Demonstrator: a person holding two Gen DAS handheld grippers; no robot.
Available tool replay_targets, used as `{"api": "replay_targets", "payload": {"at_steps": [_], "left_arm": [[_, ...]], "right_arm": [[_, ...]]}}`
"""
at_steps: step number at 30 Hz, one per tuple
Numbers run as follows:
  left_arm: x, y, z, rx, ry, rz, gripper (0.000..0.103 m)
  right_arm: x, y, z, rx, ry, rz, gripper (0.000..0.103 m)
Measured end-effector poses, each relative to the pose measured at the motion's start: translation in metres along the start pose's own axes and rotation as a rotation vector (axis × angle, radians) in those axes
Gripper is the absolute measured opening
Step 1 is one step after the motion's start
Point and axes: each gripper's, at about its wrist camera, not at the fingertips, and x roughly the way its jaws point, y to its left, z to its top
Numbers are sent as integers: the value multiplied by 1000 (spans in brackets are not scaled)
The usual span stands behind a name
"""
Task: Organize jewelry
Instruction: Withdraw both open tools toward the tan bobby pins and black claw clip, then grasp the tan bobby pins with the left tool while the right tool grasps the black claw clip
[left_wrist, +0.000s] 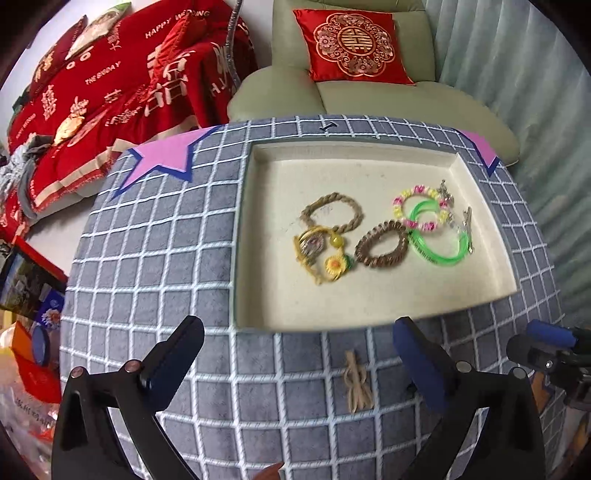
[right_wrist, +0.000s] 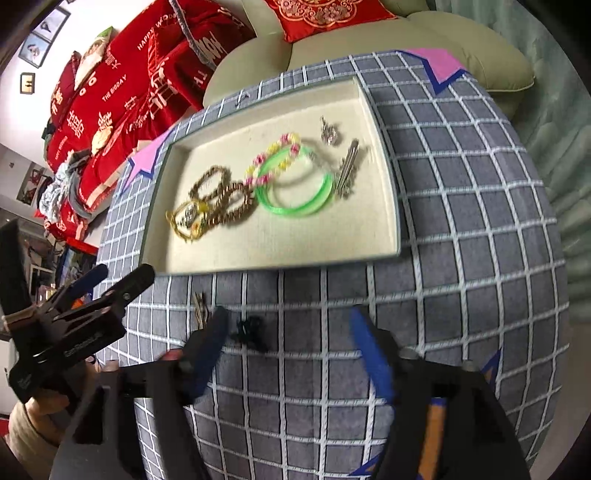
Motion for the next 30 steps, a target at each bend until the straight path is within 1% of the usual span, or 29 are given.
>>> {"api": "replay_targets", "payload": {"at_steps": [2,5,9,11,15,20,25,27,30], "left_arm": [[1,4,-12,-13,-1,16,103],[8,13,-29,-37,10,20,103],[26,26,-49,-76,59,28,103],[35,31,-56,-91,80,15,103],[46,37,-64,-116,102,12,103],[58,39,-62,-121,107,5,103],[68,38,-61,-114,112,-3,103],[68,41,-61,-113,113,-8,103],[62,38,-71,-105,111,-18,103]], "right_arm": [[4,4,-7,-12,11,-6,77],[11,10,-16,-18,29,-10,77],[23,19,-22,-8,40,-34,77],[28,22,-22,4,40,-40,77],[39,28,-25,25,39,-53,77],[49,34,-26,36,35,-66,76],[56,35,-25,45,34,-83,61],[59,36,-25,44,34,-86,58],[61,39,-26,24,34,-97,53]]}}
